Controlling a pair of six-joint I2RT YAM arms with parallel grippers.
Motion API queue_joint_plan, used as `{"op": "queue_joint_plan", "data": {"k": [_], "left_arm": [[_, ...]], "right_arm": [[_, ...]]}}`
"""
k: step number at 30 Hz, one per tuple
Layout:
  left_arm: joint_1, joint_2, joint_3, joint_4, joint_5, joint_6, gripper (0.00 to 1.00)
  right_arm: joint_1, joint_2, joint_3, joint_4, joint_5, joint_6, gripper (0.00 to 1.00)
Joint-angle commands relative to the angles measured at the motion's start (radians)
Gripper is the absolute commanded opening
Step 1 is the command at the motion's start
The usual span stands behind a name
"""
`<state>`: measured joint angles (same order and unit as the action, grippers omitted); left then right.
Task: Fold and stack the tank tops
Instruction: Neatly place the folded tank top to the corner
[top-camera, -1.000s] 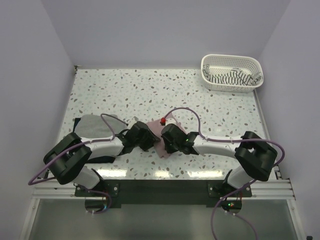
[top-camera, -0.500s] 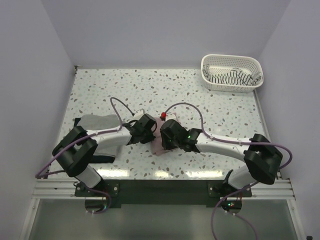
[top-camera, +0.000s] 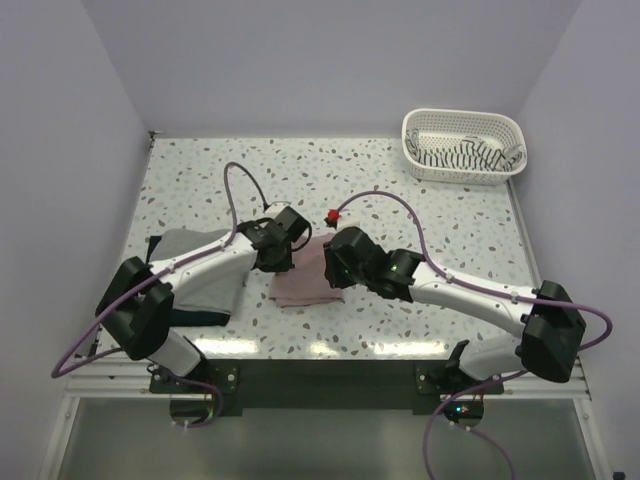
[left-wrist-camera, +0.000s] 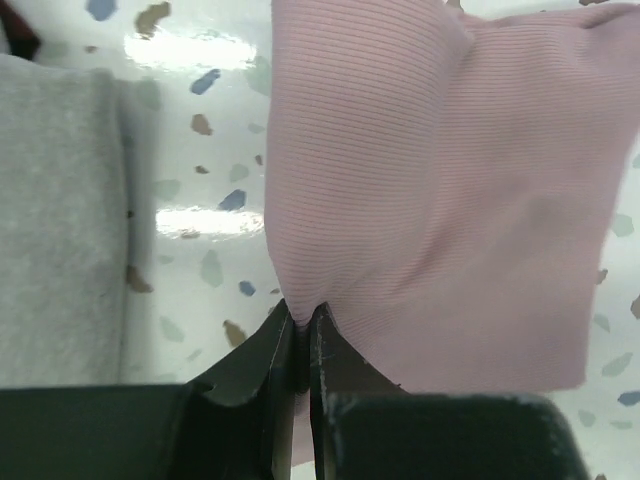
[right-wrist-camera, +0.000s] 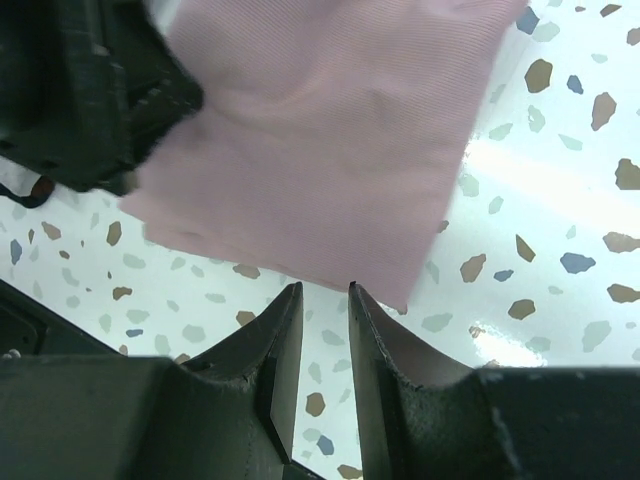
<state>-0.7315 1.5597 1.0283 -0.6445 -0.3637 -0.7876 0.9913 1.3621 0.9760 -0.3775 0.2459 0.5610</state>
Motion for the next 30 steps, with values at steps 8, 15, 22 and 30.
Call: {"op": "queue_joint_plan", "data": {"k": [8, 15, 22, 30], "left_arm": [[0.056, -0.179, 0.206, -0.433, -0.136, 0.128, 0.00], [0.171, -0.205, 0.230, -0.492, -0.158, 0.214, 0.00], [0.286, -0.240, 0.251, -0.489, -0.188, 0.304, 0.00], [0.380, -0.265, 0.306, -0.463, -0.103, 0.396, 0.00]], "right_arm": [[-0.014, 0.034, 0.049, 0.048, -0.048, -0.042, 0.28], [-0.017, 0.080, 0.061, 0.086, -0.108, -0.052, 0.27], [-0.017, 0.104, 0.066, 0.095, -0.135, -0.062, 0.25], [-0.019, 0.120, 0.058, 0.114, -0.145, -0.061, 0.25]]}}
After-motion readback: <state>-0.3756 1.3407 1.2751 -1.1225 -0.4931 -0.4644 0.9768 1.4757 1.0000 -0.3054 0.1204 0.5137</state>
